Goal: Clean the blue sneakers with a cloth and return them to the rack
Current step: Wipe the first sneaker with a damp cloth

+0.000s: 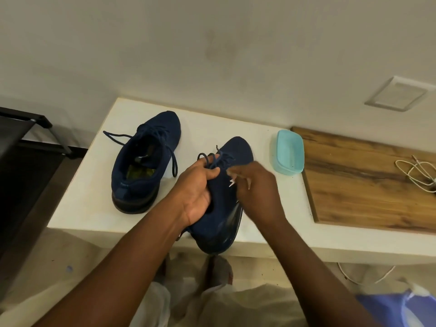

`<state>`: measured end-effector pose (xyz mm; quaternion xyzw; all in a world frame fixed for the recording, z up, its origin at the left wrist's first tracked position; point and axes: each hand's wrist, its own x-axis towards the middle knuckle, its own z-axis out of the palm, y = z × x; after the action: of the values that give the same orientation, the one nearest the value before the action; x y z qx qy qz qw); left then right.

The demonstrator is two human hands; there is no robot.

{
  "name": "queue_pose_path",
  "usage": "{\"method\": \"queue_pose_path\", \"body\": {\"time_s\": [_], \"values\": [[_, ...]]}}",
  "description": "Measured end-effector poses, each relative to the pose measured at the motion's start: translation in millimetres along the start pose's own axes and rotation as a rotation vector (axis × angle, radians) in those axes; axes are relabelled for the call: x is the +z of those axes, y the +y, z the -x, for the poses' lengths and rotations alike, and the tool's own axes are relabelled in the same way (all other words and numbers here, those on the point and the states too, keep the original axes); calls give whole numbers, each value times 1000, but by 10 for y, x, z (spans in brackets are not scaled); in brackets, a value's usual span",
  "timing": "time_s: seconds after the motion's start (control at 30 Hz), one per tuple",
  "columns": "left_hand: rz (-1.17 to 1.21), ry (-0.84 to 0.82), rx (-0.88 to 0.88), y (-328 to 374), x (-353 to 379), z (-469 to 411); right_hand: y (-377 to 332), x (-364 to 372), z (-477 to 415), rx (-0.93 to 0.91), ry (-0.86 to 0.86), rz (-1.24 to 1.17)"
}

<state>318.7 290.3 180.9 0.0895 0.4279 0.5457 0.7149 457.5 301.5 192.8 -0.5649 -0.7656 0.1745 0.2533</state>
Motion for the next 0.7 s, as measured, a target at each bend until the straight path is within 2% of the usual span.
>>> {"method": "queue_pose_path", "body": {"time_s": [0.1,0.17,0.27,0.33,0.5,0.53,0.6,0.7], "values": [[-19,43,5,52,-60,-31,-233,-58,345,-170,-152,-78],[1,39,4,78,-45,-30,-178,-78,238,-178,-147,-72],[15,17,-6,43,12,1,39,-28,-127,27,32,-43],[18,24,-8,10,32,14,60,-7,-184,120,78,-30],[8,100,-9,88,-31,9,-378,-14,217,-136,-176,-13],[19,97,-15,99,-24,22,-383,-37,199,-152,-178,-23],[62,74,-28,100,26,57,-232,-37,-2,-76,-64,-37],[97,23,-59,31,115,72,7,-40,-312,149,48,21]]}}
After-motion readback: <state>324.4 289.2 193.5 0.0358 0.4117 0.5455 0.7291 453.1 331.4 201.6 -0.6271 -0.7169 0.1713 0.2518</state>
